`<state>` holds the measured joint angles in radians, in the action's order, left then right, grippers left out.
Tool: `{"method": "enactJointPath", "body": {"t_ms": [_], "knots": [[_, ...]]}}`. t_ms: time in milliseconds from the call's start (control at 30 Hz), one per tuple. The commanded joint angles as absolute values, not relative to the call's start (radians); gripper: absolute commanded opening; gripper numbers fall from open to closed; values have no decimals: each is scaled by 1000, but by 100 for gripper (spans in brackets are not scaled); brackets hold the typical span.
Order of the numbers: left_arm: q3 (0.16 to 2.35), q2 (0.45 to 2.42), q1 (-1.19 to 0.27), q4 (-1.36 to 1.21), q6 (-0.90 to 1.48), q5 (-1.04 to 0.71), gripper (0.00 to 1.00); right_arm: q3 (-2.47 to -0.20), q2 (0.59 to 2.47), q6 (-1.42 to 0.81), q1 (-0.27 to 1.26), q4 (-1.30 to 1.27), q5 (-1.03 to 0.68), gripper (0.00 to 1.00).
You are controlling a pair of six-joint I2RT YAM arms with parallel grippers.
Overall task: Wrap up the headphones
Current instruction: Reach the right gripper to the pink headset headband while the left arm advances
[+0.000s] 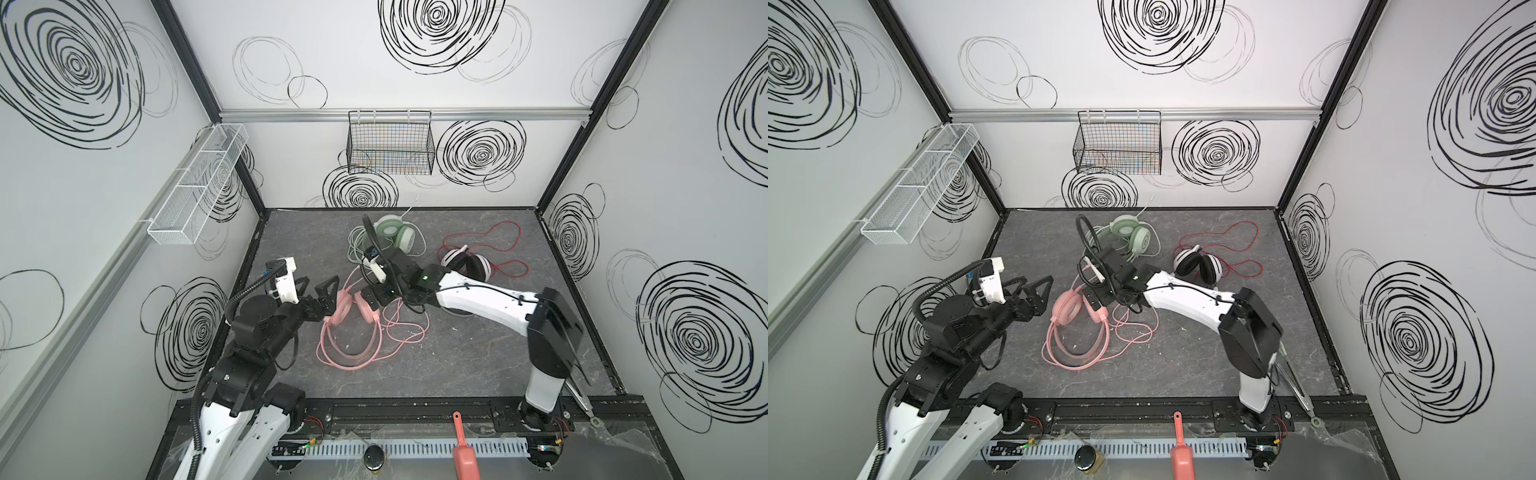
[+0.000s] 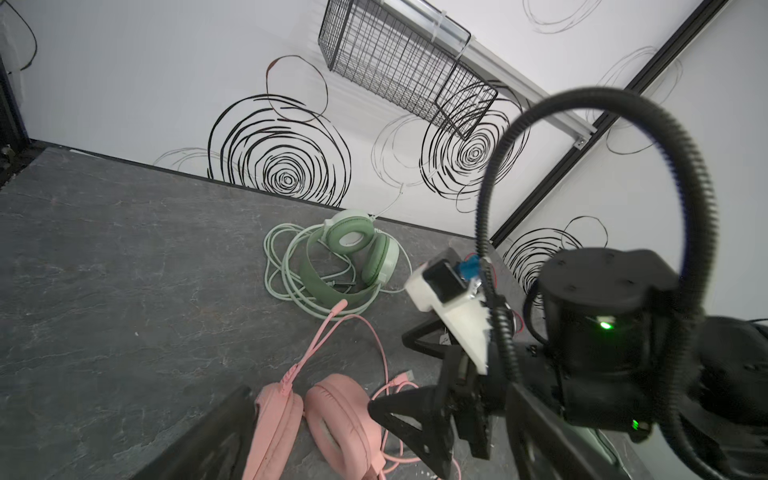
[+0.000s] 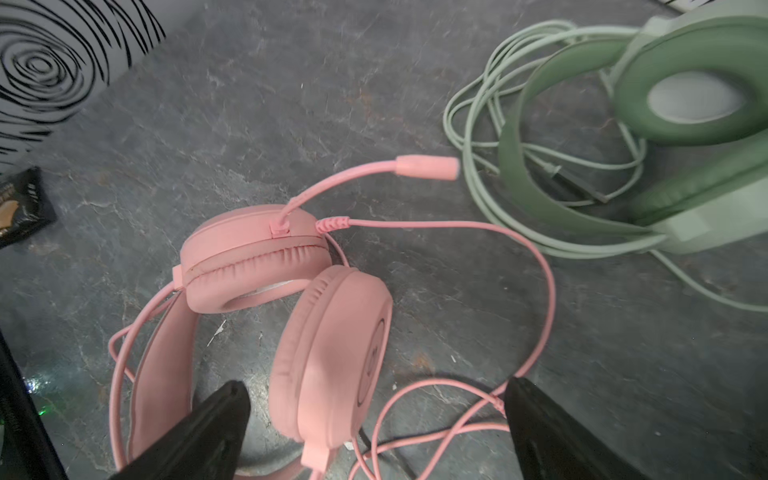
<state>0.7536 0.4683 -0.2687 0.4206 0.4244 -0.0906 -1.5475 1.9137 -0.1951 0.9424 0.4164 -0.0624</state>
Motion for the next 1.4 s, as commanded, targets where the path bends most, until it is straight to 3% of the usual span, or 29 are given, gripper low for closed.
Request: {"method": "enactJointPath", "body": {"t_ms": [0,267,467,633,833,1000,1133,1200,1367], "knots": [[765,426,-279,431,369,-77,96,-1703,2047,-205,971,644,-21,98],[746,390,-319,417,371,-54,96,-1804,2170,-309,984,677,45,93],[744,383,-357,418,373,-31,96,-1807,2188,-357,980,667,17,61],[744,403,-361,425,377,-7,96,-1792,2128,-389,980,653,57,53],[771,460,-354,439,388,-26,96,-1653,1933,-469,932,611,120,35],[860,573,-388,425,423,-21,96,-1361,1686,-630,790,472,17,5],[937,665,-524,398,424,119,96,-1138,1486,-682,649,353,-104,11],[982,740,-657,405,423,271,96,-1045,1381,-660,591,294,-141,10],[1121,964,-973,485,400,609,96,-920,1180,-645,504,210,-76,12]]}}
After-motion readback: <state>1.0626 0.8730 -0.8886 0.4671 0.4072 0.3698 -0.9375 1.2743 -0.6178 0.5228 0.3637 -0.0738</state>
